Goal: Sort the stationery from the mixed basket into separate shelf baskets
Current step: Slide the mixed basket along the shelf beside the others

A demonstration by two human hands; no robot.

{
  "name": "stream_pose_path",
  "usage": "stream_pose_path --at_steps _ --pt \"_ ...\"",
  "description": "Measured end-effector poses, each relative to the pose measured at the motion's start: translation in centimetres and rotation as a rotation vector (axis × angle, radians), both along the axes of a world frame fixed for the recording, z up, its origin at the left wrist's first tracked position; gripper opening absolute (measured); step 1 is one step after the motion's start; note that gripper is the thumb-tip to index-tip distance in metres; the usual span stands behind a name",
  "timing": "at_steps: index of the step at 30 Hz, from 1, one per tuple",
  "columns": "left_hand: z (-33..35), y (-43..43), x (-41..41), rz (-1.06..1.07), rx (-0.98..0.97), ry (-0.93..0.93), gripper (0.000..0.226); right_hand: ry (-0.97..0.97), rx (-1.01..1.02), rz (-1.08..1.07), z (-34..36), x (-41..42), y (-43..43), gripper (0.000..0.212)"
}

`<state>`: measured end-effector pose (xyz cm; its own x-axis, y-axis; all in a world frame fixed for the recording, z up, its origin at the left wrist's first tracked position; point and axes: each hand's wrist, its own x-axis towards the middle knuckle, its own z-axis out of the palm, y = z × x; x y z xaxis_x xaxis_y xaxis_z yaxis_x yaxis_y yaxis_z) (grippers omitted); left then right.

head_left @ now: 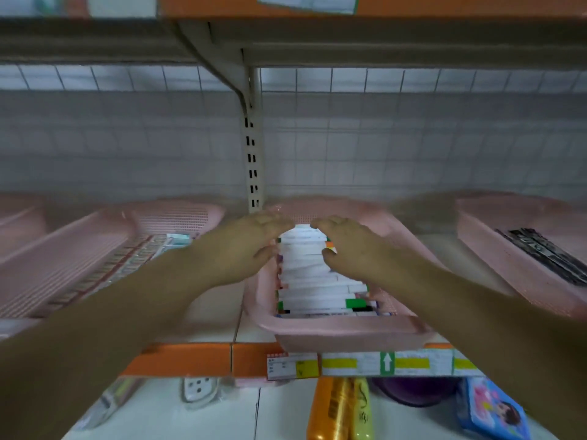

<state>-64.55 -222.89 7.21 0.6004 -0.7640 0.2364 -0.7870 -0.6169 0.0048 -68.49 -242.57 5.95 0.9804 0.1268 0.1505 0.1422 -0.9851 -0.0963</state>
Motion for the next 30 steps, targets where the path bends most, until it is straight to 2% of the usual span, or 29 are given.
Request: stream_pose_path --at_steps 2,6,8,12,21,25,30 --pt "0.9 2.9 -0.2 -0.026 -0.033 -0.115 0.047 -0.032 -0.024 0.052 0.8 0.6 2.7 0.051" --pt "2.2 9.9 -0.7 0.09 -0.084 -0.197 0.045 -0.107 -0.042 0.12 2.7 1.4 9.1 0.05" --pt "2.9 14.0 -1.4 0.127 -0.171 -0.227 0.045 -0.135 -0.047 0.159 2.9 1.6 12.8 0.052" --pt "3.3 23.7 -2.2 0.288 -0.326 -0.171 0.05 -0.174 -0.023 0.232 2.7 2.0 21.5 0.053" --pt "2.4 44.0 -5.2 0.564 -0.468 -0.121 0.051 -0.318 0.06 0.485 2.5 2.8 41.9 0.052" --pt "1.6 50.2 -5.4 0.635 -0.513 -0.099 0.049 -0.325 0.059 0.604 1.5 3.3 47.4 0.053" --pt "-0.2 54.8 -4.5 0.655 -0.555 -0.107 0.047 -0.38 0.083 0.655 0.7 6.0 51.4 0.047"
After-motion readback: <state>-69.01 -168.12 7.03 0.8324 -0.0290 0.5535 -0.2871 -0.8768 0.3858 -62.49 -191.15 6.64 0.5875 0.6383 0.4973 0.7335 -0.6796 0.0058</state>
